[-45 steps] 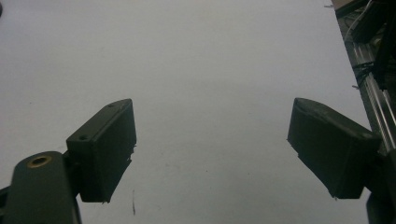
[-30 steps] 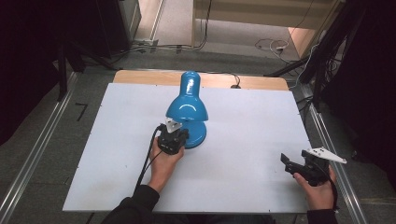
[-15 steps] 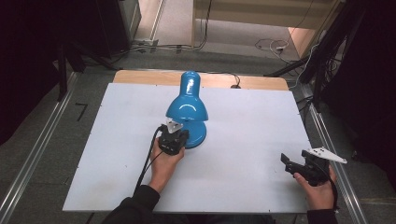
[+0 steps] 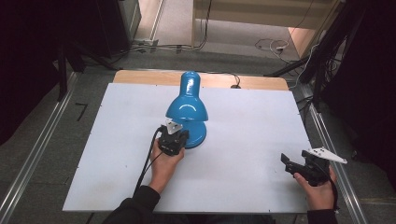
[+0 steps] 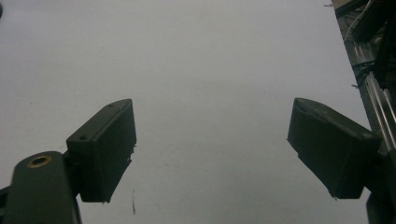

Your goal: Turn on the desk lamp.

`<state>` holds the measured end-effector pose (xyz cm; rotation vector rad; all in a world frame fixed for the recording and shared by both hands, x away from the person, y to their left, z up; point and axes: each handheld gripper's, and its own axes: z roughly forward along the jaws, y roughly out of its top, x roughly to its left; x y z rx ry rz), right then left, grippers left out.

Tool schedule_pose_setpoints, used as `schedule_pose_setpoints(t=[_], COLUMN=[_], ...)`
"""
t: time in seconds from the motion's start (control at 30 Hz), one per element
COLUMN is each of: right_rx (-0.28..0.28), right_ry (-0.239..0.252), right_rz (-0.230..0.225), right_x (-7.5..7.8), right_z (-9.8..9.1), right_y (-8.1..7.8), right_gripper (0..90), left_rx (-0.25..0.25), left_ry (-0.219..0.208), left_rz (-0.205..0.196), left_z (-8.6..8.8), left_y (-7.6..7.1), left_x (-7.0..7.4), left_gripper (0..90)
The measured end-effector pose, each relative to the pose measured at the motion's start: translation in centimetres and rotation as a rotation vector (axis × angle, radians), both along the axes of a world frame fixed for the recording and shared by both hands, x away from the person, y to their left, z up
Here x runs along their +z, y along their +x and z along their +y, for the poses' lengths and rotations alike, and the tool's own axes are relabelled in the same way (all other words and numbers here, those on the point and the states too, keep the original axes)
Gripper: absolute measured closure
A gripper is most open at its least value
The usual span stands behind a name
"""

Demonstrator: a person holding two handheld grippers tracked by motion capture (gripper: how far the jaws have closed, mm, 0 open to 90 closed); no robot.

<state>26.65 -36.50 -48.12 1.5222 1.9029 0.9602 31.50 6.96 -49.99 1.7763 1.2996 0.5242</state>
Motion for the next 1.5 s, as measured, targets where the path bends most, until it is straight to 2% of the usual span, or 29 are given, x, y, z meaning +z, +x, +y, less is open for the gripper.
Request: schedule_pose_setpoints(t=[0.77, 1.03, 1.27, 1.43, 1.5], right_rx=[0.001, 0.002, 0.004, 0.003, -0.002], right_ry=[-0.003, -0.004, -0.005, -0.005, -0.004], right_rz=[0.001, 0.0, -0.001, -0.002, 0.0], right_x=[-0.03, -0.03, -0.02, -0.02, 0.0], right_z=[0.07, 0.06, 0.06, 0.07, 0.07], right_y=[0.01, 0.03, 0.02, 0.02, 0.0], right_gripper=[14.0, 14.0, 14.0, 14.0, 14.0], left_rx=[0.007, 0.005, -0.004, -0.005, -0.019], left_ry=[0.009, 0.023, 0.067, 0.067, 0.067], left_rz=[-0.009, -0.014, -0.027, -0.03, -0.021], left_z=[0.05, -0.04, -0.26, -0.31, -0.51], left_y=[-0.04, -0.12, -0.36, -0.37, -0.56], left_x=[-0.1, -0.1, -0.05, -0.07, -0.1], left_gripper=[90.0, 90.0, 90.0, 90.0, 90.0])
